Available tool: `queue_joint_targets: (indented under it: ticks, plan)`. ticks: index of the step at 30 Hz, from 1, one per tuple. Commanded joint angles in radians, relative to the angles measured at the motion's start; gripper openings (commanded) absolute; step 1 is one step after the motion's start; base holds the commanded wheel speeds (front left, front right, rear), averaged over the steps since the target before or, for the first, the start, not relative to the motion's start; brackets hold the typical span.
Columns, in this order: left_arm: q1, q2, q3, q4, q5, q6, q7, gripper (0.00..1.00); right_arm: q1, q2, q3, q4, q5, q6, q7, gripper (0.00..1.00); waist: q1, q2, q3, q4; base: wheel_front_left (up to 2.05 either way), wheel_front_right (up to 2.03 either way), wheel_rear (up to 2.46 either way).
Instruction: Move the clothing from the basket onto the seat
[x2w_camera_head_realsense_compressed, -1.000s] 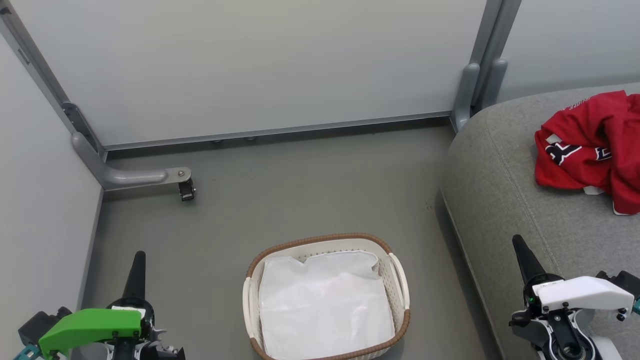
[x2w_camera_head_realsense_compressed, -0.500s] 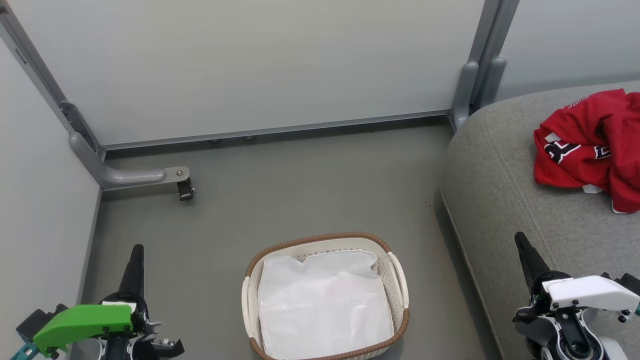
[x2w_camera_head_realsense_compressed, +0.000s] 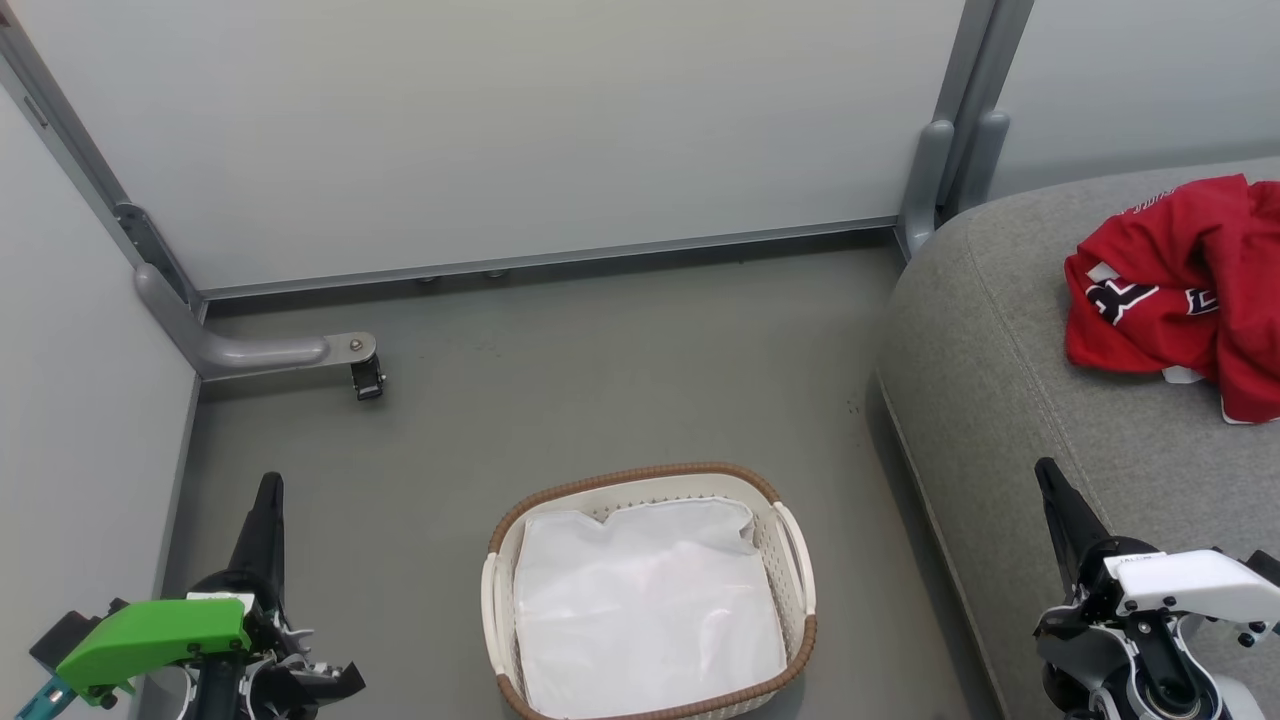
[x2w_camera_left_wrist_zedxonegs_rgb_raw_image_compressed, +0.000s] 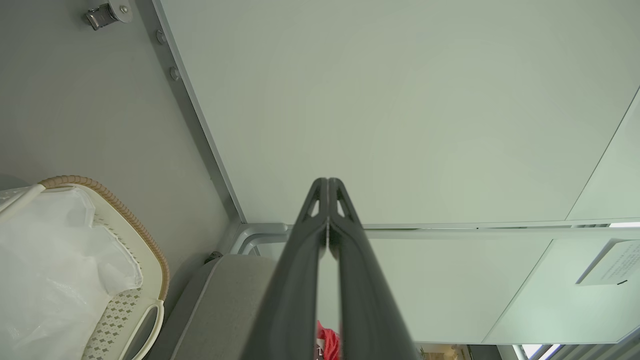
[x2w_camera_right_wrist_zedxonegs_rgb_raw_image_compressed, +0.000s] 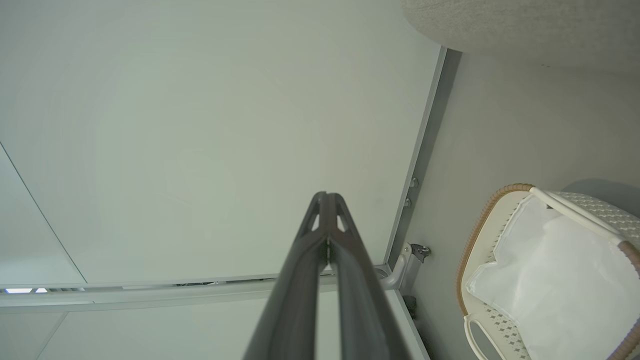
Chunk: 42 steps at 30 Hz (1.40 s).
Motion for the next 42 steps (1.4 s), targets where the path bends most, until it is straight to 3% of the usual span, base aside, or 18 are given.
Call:
queue_joint_targets:
  ticks: [1,42]
  plan:
    - [-0.021,0.000,0.006,-0.003,-0.020,-0.007,0.007,0.00,-0.008,-0.006,-0.005,-0.005,0.022,0.000,0.006,0.00,0.0000,0.0000,0.000,0.000,0.00,0.00,0.00]
    - [-0.020,0.000,0.008,-0.003,-0.039,-0.009,0.013,0.00,-0.007,-0.006,-0.008,-0.007,0.044,0.000,0.012,0.00,0.0000,0.0000,0.001,-0.001,0.00,0.00,0.00]
